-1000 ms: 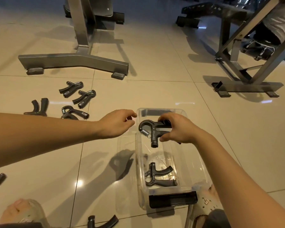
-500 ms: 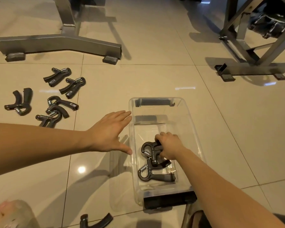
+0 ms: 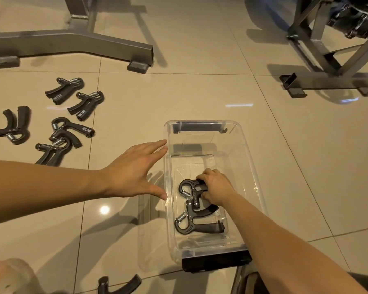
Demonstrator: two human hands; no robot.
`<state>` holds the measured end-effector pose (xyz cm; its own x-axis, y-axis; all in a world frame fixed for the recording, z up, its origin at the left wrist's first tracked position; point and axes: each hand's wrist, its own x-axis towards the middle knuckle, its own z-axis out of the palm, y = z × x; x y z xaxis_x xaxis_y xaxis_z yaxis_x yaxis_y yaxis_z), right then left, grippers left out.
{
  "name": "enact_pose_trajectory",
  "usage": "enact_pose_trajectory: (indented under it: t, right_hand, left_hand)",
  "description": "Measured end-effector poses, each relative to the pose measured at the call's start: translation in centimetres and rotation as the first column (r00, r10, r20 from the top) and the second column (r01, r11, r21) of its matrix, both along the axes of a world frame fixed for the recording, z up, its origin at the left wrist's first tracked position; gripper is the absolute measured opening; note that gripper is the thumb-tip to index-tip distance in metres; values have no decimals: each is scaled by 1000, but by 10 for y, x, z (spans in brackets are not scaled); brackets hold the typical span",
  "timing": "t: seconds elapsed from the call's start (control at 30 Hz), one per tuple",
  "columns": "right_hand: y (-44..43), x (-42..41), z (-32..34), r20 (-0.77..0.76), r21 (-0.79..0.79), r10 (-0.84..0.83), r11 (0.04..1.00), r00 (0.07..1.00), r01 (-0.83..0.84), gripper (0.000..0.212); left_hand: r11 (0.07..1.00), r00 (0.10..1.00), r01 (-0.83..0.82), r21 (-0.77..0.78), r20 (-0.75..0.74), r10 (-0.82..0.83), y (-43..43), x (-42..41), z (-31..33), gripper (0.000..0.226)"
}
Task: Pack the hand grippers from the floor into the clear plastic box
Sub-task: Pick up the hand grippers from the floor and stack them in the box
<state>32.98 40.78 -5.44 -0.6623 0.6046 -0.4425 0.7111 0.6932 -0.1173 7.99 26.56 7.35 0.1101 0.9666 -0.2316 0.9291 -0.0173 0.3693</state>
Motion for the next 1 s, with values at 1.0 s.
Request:
enact_pose_trajectory:
  t: [1.0]
  right_hand:
    - [-16,10,4,118,-74,-24,997,993,33,100]
  left_hand:
    - [1000,1000,1,-26,8,0,2,3,2,132]
